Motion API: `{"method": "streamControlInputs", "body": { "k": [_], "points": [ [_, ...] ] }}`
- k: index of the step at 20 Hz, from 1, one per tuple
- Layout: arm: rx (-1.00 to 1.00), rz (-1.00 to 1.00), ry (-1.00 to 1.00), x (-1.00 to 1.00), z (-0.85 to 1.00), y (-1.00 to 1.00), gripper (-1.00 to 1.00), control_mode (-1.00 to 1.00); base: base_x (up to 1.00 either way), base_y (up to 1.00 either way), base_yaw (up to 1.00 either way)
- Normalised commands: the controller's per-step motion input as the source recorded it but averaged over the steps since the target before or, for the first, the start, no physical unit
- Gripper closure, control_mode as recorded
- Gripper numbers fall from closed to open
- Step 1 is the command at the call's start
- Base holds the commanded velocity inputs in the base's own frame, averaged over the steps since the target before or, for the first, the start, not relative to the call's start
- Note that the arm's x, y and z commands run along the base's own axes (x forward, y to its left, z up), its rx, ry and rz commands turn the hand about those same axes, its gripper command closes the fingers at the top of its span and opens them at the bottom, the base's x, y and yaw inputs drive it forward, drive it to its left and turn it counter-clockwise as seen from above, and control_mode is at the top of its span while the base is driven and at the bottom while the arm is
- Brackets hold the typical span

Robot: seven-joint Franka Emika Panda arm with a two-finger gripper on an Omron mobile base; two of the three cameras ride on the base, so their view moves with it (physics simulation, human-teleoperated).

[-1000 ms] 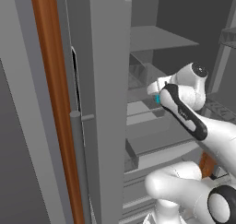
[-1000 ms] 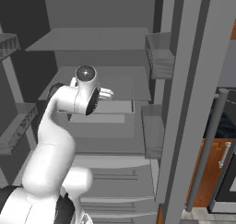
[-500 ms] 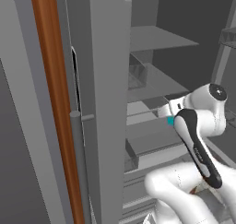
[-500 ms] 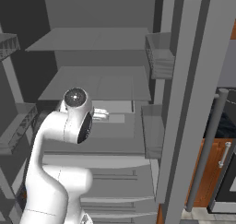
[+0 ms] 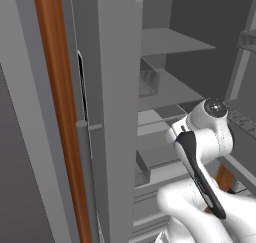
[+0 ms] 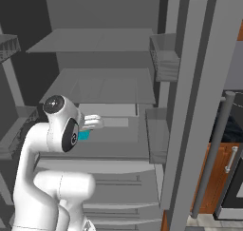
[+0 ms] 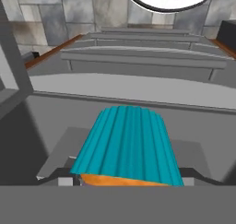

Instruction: Take the cake and cupcake from the fridge and place them on the empty tray on the dining counter.

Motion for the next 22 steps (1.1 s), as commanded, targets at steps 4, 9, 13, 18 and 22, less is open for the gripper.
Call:
{"method": "streamControlInputs", "body": {
  "k": [4, 9, 13, 18, 22],
  "points": [
    [0.0, 0.01, 0.0, 0.0, 0.0, 0.0, 1.0, -1.0, 0.0, 0.0, 0.0],
    [0.0, 0.01, 0.0, -0.05, 0.0, 0.0, 1.0, 1.0, -0.06, -0.04, 0.01],
    [0.0, 0.0, 0.0, 0.0, 0.0, 0.0, 1.0, 1.0, -0.53, -0.46, 0.15],
    [0.0, 0.0, 0.0, 0.0, 0.0, 0.0, 1.0, 1.0, -0.46, -0.49, 0.18],
    [0.0, 0.0, 0.0, 0.0, 0.0, 0.0, 1.0, 1.0, -0.53, -0.26, 0.24]
  ]
}}
